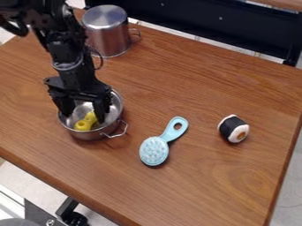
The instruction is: Move the yellow knife to the left side of the silver pot
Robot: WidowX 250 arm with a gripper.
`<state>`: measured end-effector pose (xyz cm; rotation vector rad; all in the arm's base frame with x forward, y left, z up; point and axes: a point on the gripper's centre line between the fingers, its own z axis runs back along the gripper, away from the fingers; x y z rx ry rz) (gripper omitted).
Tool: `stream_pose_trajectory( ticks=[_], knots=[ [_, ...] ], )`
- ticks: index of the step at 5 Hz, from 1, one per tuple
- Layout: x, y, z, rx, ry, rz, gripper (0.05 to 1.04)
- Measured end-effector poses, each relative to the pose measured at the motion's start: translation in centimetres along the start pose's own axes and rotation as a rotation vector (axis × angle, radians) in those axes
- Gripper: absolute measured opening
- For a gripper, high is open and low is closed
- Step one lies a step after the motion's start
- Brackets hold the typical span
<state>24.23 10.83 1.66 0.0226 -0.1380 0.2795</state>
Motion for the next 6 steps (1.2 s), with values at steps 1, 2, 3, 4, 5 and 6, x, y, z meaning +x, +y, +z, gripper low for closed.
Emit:
stream_pose_trajectory(
  ticks=[1, 2, 3, 4, 5, 6],
  knots=[
    [0.3, 0.2, -0.3, 0.032, -0.022, 0.016, 1.001],
    [0.2, 0.4, -0.8, 0.046, -0.024, 0.017, 0.995],
    [0.1, 0.4, -1.1, 0.065, -0.022, 0.029, 0.938],
    [0.0, 0.4, -1.4, 0.081, -0.026, 0.032, 0.668],
    [0.0, 0.3, -1.4, 0.074, -0.024, 0.033, 0.375],
    [0.1, 0.0, -1.0, 0.054, 0.009, 0.054, 0.288]
  ],
)
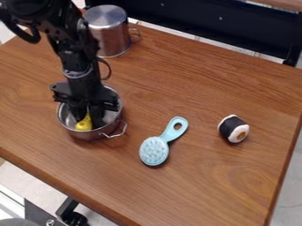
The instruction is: Move the yellow knife to the left side of the silver pot
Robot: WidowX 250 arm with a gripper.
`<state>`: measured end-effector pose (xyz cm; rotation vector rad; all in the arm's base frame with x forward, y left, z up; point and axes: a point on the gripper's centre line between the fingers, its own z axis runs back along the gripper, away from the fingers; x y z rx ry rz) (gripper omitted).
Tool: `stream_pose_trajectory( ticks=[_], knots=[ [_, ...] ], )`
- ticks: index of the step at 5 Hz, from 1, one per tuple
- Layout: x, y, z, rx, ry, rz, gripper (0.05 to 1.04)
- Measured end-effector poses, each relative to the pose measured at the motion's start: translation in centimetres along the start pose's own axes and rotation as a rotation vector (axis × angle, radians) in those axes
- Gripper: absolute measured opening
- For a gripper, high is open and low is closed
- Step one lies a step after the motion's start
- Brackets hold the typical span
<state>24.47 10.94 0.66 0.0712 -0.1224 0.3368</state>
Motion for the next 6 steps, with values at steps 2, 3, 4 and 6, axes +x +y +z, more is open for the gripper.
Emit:
stream_pose_trajectory(
  ticks=[2, 3, 4, 6],
  knots=[
    [0.1, 0.0, 1.5, -0.036, 0.024, 0.034, 0.288],
    [0.3, 0.4, 2.3, -0.060, 0.066, 0.058, 0.288],
    [0.9, 0.8, 4.7, -0.094, 0.087, 0.058, 0.288],
    [1.3, 2.9, 5.8, -0.111, 0.091, 0.021, 0.288]
  ],
)
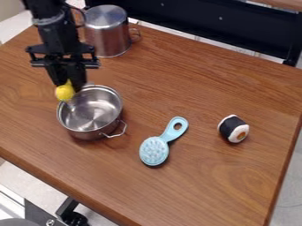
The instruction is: Move the yellow knife to the left side of the silver pot
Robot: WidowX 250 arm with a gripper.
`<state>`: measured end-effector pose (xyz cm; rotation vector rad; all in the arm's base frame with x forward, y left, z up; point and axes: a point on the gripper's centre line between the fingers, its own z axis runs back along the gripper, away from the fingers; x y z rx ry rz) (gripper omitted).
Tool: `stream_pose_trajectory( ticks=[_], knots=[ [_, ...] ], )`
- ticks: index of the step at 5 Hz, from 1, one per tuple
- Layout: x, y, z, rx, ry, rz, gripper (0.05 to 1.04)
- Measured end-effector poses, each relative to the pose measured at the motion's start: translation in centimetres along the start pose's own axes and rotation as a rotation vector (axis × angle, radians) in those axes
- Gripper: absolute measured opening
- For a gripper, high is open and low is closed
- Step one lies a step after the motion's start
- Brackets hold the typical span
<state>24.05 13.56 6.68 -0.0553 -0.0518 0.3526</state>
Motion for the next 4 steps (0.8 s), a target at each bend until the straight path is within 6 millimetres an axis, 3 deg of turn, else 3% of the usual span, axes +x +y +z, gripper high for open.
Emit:
stream_pose_trajectory(
  ticks=[2, 4],
  knots=[
    [1.1, 4.4, 0.2, 0.034, -0.157, -0.192, 0.288],
    [2.4, 7.8, -1.0, 0.039, -0.150, -0.219, 0.288]
  ],
)
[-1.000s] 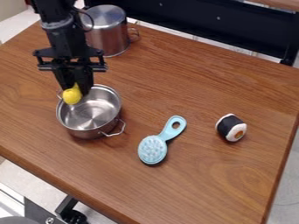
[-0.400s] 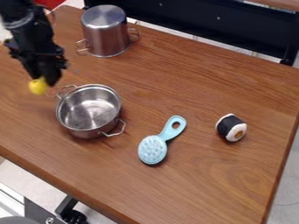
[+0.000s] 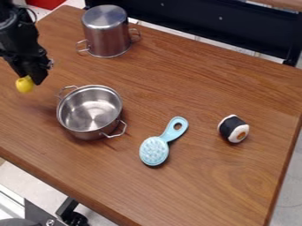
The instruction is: Move the yellow knife to the left side of the silver pot
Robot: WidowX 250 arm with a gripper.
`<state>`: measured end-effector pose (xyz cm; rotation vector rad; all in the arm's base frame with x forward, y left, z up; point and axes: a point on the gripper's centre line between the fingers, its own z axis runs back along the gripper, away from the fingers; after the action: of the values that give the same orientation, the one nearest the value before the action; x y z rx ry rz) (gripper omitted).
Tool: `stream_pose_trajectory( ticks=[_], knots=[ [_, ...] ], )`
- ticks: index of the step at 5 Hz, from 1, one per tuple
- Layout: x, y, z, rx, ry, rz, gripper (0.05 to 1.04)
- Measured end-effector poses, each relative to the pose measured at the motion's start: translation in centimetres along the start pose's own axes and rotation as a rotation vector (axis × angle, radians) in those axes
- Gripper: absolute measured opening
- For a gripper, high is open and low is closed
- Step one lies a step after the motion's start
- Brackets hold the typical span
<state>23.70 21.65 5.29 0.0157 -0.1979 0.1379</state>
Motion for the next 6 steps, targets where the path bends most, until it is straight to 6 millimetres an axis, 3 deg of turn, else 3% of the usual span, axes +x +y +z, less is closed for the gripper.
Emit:
stream_pose_trajectory(
  ticks=[2, 4, 5, 6],
  knots=[
    [-0.3, 1.0, -1.6, 0.025, -0.003, -0.004, 0.288],
    [-1.3, 0.7, -3.5, 0.054, -0.001, 0.010, 0.288],
    [-1.9, 0.2, -3.9, 0.049, 0.022, 0.027, 0.350],
    [-1.9, 0.0, -4.0, 0.056, 0.036, 0.061, 0.642]
  ],
)
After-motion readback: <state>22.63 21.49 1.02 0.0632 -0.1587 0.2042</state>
